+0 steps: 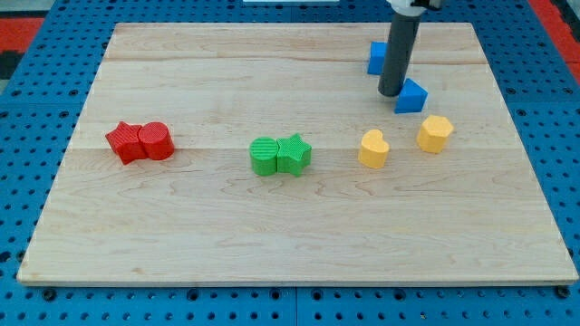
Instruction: Move the blue triangle to the bottom of the green circle
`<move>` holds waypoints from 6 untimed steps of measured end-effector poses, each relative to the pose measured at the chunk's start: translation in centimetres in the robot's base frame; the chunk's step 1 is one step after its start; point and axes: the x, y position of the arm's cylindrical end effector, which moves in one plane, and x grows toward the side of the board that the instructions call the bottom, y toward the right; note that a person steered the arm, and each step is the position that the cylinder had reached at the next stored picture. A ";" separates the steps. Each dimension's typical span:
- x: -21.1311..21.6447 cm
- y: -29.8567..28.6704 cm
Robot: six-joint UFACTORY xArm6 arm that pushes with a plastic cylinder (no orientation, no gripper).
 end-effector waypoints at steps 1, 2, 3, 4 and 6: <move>1.4 2.1; 1.3 4.4; -2.3 1.6; -4.2 7.6; 1.0 8.2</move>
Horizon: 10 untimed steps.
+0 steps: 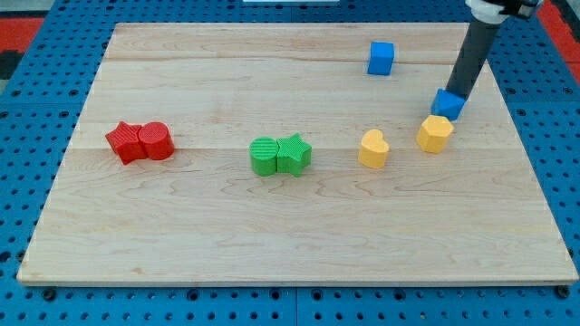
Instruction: Move the blue triangle to the bottom of the green circle
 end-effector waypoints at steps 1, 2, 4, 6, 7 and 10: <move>0.6 -1.4; 3.4 -5.2; 5.7 -10.4; 5.9 -18.7; 7.7 -18.0; 14.5 -16.6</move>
